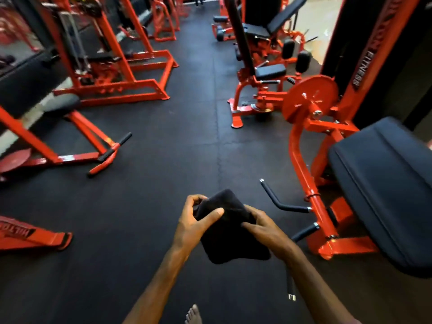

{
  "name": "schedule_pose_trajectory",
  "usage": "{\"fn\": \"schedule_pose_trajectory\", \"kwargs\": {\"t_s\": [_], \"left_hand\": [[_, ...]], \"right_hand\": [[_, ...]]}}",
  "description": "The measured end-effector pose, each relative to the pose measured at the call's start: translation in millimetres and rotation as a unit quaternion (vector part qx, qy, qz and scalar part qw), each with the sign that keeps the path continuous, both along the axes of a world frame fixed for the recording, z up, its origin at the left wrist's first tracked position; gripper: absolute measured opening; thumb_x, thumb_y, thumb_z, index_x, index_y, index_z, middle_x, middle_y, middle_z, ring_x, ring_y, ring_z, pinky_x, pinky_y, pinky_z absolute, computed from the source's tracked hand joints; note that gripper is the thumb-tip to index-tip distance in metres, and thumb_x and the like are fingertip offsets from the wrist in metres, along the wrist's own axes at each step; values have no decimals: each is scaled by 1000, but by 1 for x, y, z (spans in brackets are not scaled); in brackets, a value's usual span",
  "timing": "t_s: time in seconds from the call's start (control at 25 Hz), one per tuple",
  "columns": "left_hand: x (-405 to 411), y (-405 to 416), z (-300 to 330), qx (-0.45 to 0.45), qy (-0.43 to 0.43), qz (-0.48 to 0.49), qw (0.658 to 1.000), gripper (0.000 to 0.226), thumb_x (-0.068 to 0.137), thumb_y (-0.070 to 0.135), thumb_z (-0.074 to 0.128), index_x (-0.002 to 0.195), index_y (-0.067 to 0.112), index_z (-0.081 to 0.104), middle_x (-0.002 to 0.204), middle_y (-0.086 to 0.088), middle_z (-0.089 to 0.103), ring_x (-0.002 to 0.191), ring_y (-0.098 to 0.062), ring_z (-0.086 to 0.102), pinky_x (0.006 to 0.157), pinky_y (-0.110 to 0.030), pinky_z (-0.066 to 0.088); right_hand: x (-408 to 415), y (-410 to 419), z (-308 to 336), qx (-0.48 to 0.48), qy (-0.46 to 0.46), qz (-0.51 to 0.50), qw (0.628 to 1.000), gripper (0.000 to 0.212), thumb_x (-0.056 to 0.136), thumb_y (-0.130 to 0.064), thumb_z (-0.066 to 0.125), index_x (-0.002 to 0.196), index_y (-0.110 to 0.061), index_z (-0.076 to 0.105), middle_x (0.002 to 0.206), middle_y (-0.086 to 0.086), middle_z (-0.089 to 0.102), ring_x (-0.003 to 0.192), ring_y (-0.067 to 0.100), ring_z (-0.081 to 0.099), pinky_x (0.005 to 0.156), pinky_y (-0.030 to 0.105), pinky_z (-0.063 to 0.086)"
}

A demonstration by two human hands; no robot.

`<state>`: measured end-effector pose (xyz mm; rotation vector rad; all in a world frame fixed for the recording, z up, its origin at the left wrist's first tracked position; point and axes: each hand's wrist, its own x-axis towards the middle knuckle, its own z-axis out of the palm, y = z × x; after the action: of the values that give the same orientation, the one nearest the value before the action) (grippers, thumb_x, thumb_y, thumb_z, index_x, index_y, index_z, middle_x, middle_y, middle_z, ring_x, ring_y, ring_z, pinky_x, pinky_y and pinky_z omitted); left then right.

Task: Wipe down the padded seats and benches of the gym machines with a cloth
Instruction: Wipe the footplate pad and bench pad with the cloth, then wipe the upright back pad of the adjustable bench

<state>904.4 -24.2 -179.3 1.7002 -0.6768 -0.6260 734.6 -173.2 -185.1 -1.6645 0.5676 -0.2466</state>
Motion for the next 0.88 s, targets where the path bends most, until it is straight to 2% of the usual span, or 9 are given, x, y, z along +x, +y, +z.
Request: {"fn": "schedule_pose_trajectory", "kwargs": {"t_s": [0.16,0.28,0.36,0.44,0.52,0.6,0.68,0.8,0.88], "left_hand": [[74,13,27,60,-161,-44,984,42,75,60,88,93,26,70,97,9,65,91,-6,67,82,-22,49],[120,23,39,33,-277,21,960,38,77,62,86,83,29,66,94,13,63,94,-7,65,82,-24,50],[148,29,45,57,-327,29,943,46,78,71,78,73,30,57,83,12,58,82,-6,60,71,-30,51],[169,31,49,106,-256,-15,961,52,78,77,73,77,26,64,75,10,65,72,-7,65,67,-40,56],[196,29,52,144,-127,-62,979,59,75,80,74,91,23,77,81,7,77,82,-12,75,77,-46,62],[218,24,57,111,-22,-90,989,38,87,55,81,101,20,81,91,0,81,91,-19,77,83,-41,63],[245,21,69,44,89,-95,990,18,97,19,75,111,9,78,102,-10,81,95,-24,75,79,-30,61],[280,25,90,-33,263,-63,962,30,93,15,72,118,-1,73,114,-22,76,98,-29,75,80,-33,62],[299,24,99,-62,353,-38,933,27,92,19,70,109,0,78,107,-20,77,93,-27,76,76,-33,63]], "right_hand": [[73,-4,20,-127,-4,83,988,15,85,-16,53,100,-13,57,88,3,61,83,14,57,78,45,48],[128,1,28,-204,-3,79,976,17,82,-23,54,98,-17,55,88,3,62,86,22,61,82,49,49],[160,5,31,-214,-9,76,974,18,81,-21,55,98,-15,56,88,5,62,87,23,60,82,48,49],[186,9,37,-224,-6,90,970,17,82,-19,56,99,-16,57,89,2,63,86,19,60,81,43,49],[220,14,44,-214,-2,115,970,21,84,-12,58,104,-20,62,94,-5,68,91,12,64,83,37,50],[245,12,45,-184,-17,117,976,41,87,-5,62,122,-25,67,115,-11,72,110,6,66,96,29,53],[263,7,33,-180,-43,12,983,52,90,-24,72,140,-33,60,139,-13,63,127,8,60,107,27,48],[269,13,9,76,-37,-218,972,67,77,-75,74,132,-37,65,136,-10,67,129,16,62,102,38,49],[284,19,-1,282,-46,-138,948,89,76,-92,57,138,-28,65,141,0,67,134,23,60,115,53,40]]}}
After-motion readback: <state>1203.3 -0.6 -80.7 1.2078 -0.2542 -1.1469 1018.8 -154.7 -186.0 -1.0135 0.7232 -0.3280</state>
